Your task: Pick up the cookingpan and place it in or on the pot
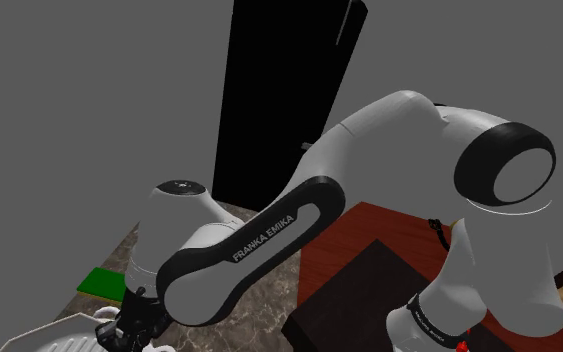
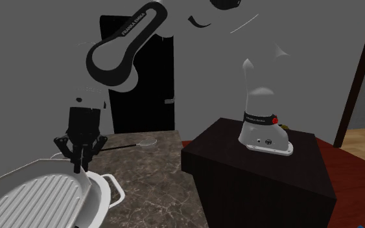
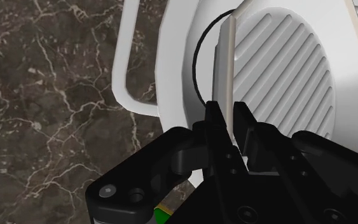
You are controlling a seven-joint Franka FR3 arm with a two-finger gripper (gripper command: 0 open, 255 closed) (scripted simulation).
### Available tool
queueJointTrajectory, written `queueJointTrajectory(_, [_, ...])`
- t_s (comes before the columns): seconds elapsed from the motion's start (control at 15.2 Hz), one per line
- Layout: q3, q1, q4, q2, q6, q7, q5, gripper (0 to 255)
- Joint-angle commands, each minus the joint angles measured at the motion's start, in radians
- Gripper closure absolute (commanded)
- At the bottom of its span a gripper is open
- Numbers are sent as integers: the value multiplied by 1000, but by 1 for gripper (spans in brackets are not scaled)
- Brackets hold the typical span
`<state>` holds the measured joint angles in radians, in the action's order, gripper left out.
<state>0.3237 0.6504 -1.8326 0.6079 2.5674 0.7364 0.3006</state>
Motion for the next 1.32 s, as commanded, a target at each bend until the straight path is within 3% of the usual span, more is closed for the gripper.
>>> queueJointTrajectory(0.0, [2, 2, 3, -1, 4, 0, 1, 255])
queueJointTrajectory(0.07, [2, 2, 3, -1, 4, 0, 1, 255])
queueJointTrajectory(0.13, [2, 1, 2, -1, 4, -1, 1, 0])
queueJointTrajectory(0.46, [2, 2, 3, -1, 4, 0, 1, 0])
queueJointTrajectory(0.73, [10, -38, -30, -107, -75, -8, 15, 0])
queueJointTrajectory(1.25, [10, -38, -30, -107, -75, -9, 15, 0])
